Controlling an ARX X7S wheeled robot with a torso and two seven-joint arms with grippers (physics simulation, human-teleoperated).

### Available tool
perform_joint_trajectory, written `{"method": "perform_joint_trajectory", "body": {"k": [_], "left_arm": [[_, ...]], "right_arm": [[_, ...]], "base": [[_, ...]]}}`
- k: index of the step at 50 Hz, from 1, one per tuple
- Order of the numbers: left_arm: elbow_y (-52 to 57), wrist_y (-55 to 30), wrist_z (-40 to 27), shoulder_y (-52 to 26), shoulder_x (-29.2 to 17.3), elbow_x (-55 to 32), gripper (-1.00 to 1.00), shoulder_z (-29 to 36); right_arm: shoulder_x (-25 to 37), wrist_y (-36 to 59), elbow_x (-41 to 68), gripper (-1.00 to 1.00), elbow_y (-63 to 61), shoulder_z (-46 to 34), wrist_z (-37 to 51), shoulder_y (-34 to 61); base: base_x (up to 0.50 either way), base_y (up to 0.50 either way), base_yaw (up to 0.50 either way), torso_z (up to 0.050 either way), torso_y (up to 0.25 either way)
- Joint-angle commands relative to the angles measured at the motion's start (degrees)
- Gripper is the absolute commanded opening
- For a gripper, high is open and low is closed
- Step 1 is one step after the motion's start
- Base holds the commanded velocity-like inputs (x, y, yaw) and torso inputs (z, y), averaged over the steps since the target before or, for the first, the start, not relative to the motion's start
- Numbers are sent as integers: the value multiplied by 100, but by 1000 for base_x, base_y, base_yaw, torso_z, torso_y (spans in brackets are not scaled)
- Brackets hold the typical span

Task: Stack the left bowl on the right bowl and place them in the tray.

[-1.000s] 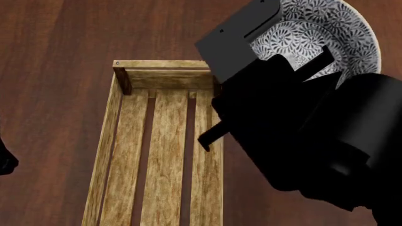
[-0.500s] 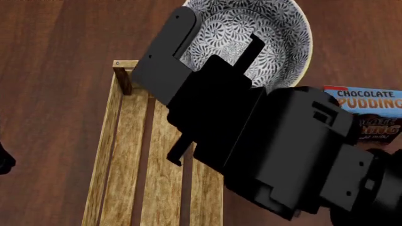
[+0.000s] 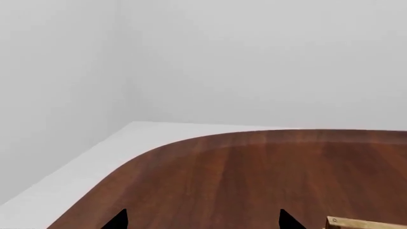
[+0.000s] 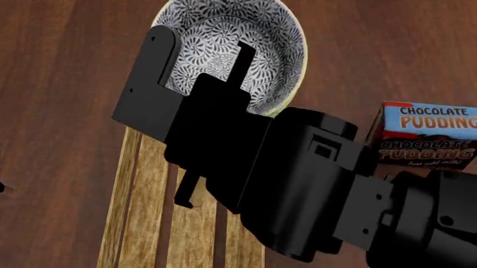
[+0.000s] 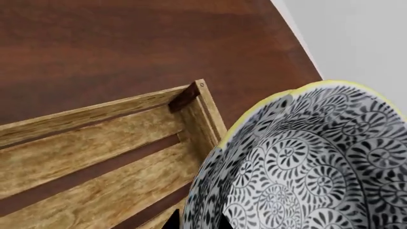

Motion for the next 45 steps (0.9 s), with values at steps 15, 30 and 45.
{"method": "perform_joint_trajectory", "body": {"k": [15,30,45], "left_arm": [[58,-10,-12,18,-42,-128,100,-99],[25,15,-6,10,-33,-122,100,-70],[-15,42,2,10,-33,-123,100,-59]], "right_arm": [[-625,-942,-989,-100,994,-543,-800,-179],[-720,-1056,-1026,-100,1131,-642,-1015,-239],[-1025,-1412,-1159,-100,1700,-763,-1347,-416]], "base": [[0,0,0,0,1],[0,0,0,1,1],[0,0,0,0,1]]}}
